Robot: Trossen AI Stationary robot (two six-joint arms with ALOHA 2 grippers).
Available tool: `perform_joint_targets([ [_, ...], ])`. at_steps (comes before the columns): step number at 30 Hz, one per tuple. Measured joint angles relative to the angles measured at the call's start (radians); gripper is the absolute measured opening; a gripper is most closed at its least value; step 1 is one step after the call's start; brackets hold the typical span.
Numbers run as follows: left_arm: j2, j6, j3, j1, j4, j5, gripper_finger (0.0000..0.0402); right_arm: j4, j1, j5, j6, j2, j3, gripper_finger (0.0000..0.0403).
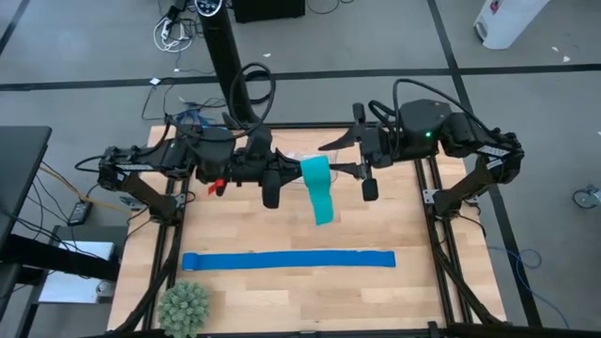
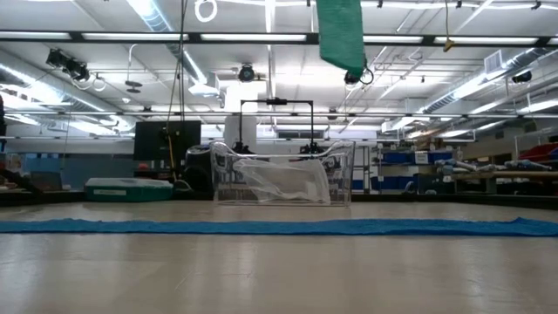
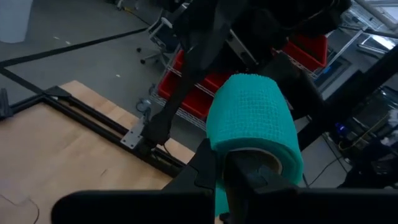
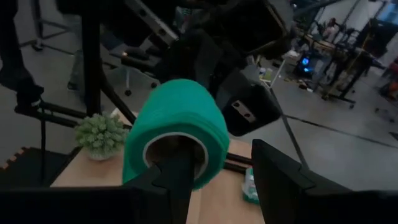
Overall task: Roll bandage
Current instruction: Roll the green bandage
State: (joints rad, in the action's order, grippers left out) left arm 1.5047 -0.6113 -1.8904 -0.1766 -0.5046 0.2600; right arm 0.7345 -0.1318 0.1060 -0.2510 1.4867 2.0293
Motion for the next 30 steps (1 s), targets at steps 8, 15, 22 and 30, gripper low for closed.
perform_joint_targets([
  [8, 0.000, -0.020, 0.000, 0.001, 0.007, -0.039, 0.0019, -0.055, -0.002, -0.033, -0.069, 0.019, 0.000, 0.0152],
  [15, 0.000, -0.017, 0.000, 0.007, -0.003, -0.051, 0.0024, -0.040, -0.004, -0.087, -0.041, 0.032, 0.000, 0.0082],
  [22, -0.016, 0.063, 0.000, 0.012, -0.031, 0.013, 0.0097, -0.024, -0.003, -0.091, 0.042, 0.030, 0.000, 0.0012],
  [30, -0.071, 0.156, -0.076, 0.036, -0.089, 0.023, 0.0184, 0.010, -0.004, -0.084, 0.102, -0.012, -0.001, 0.0001],
])
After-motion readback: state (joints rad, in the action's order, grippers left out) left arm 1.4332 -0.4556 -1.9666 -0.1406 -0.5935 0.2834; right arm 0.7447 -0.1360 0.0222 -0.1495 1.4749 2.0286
